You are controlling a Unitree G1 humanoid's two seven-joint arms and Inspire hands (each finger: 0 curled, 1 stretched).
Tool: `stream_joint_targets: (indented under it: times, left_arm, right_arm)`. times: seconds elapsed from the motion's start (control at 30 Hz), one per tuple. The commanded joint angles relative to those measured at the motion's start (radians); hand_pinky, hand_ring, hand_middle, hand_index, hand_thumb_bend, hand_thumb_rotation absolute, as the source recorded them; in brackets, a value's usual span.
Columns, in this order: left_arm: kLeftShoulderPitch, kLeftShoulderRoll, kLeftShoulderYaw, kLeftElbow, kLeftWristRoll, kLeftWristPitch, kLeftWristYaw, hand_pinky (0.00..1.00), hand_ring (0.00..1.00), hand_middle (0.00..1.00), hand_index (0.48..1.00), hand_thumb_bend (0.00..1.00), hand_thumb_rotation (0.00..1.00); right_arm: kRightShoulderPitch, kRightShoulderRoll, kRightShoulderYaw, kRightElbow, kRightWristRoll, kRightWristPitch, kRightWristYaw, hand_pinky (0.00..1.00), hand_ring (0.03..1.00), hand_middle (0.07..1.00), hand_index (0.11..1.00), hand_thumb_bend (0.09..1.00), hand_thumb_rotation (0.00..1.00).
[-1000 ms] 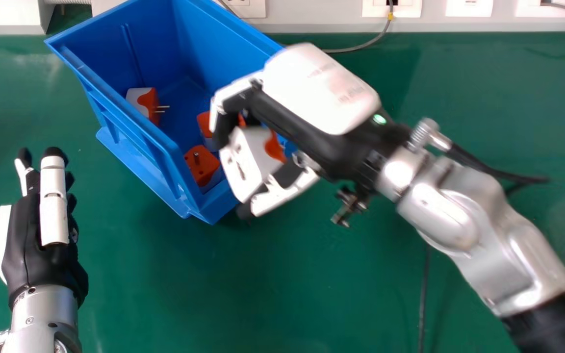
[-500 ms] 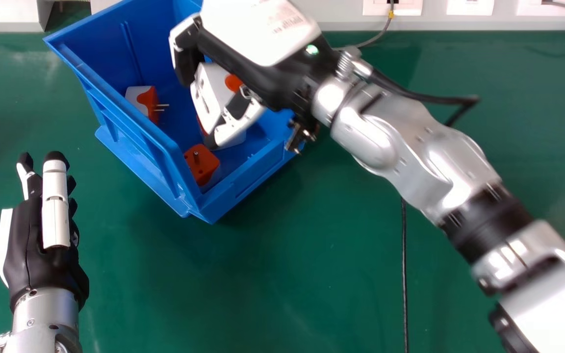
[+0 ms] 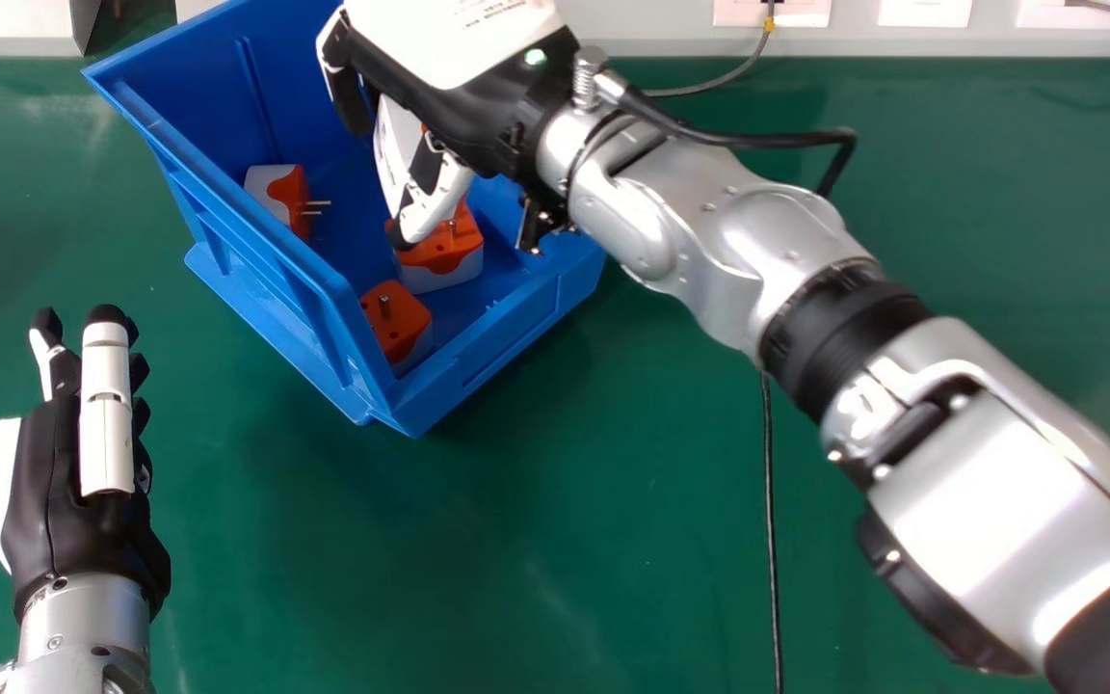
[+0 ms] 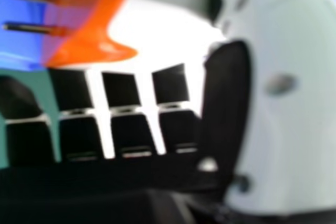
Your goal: Pick all objects and put in blue box
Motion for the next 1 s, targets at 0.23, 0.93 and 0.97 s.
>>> stream_joint_targets:
  times: [0.23,0.93,0.97]
  left_arm:
    - [0.012,-0.004,-0.013,-0.055,0.007,0.008,0.005,0.99,0.96,0.95,0.964,0.29,0.9]
    - [0.025,-0.027,-0.045,-0.1,0.017,0.014,0.027,0.97,0.95,0.95,0.959,0.28,0.9]
    - [0.023,-0.027,-0.045,-0.098,0.017,0.014,0.028,0.97,0.95,0.95,0.959,0.28,0.9]
  right_arm:
    - [-0.057,0.053,0.082,0.059,-0.026,0.08,-0.102,0.11,0.158,0.258,0.487,0.507,0.12]
    - [-0.012,0.103,0.112,0.102,0.013,0.154,-0.057,0.12,0.16,0.243,0.476,0.517,0.09]
    - [-0.008,0.104,0.106,0.1,0.021,0.156,-0.051,0.12,0.16,0.243,0.476,0.517,0.09]
